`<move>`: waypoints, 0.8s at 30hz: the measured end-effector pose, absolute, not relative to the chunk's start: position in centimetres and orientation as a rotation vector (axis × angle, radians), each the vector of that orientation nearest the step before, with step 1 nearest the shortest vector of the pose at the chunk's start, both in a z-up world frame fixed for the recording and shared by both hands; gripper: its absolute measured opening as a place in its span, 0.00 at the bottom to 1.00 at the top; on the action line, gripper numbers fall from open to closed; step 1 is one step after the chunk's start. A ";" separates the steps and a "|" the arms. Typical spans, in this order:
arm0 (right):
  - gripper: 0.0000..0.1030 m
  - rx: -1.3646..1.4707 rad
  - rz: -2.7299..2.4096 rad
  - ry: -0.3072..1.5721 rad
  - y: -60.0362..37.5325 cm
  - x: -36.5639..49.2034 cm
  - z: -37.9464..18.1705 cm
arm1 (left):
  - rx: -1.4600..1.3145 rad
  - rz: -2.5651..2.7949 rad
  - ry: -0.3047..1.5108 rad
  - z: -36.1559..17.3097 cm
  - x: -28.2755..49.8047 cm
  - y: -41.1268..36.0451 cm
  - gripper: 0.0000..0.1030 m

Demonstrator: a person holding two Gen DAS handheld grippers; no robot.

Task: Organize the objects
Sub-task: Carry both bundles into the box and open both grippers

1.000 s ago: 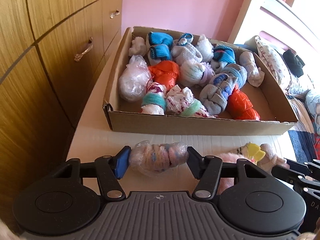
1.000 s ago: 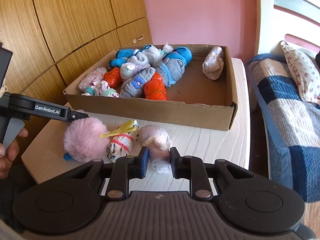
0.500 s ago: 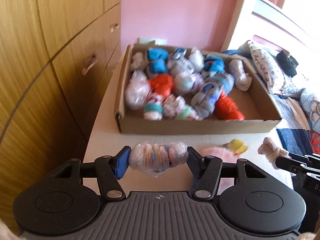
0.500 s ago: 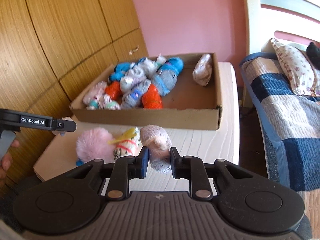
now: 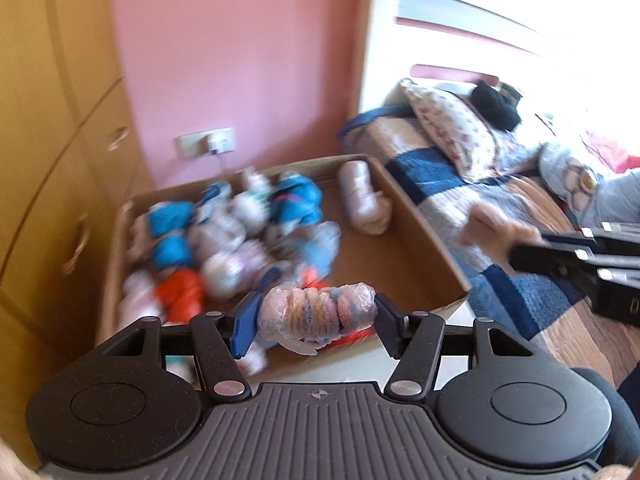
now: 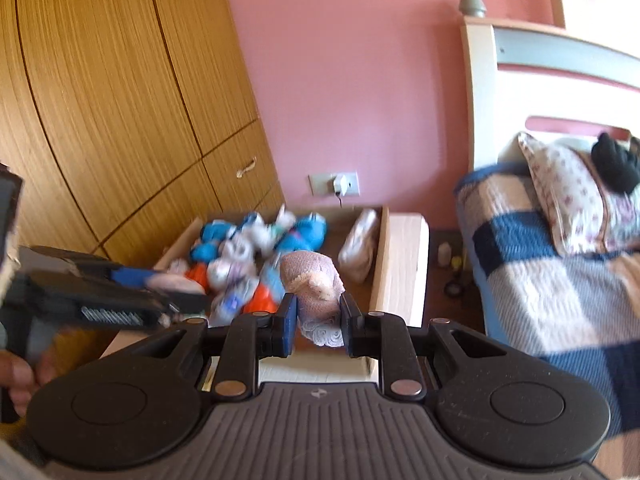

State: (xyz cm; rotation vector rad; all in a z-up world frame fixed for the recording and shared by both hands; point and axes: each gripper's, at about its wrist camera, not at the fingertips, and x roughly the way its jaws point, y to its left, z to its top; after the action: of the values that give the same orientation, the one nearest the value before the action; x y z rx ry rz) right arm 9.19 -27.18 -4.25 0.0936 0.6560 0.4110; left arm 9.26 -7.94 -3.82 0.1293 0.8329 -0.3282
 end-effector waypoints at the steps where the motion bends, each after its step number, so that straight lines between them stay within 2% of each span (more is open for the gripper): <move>1: 0.20 0.088 0.414 0.650 -27.2 9.8 -4.0 | 0.136 -0.341 0.834 -3.9 9.9 -8.6 0.64; 10: 0.20 0.034 0.452 0.661 -26.9 14.9 -4.2 | 0.197 -0.396 0.868 -6.4 15.2 -13.4 0.64; 24: 0.20 -0.048 0.611 0.867 -25.3 21.2 -8.8 | 0.271 -0.441 0.909 -10.3 18.0 -15.4 0.64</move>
State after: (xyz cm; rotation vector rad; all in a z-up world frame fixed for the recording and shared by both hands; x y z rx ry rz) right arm 21.19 -25.34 -8.85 -0.0479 0.8669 0.6112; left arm 17.97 -15.39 -10.29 0.2708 0.9091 -0.4411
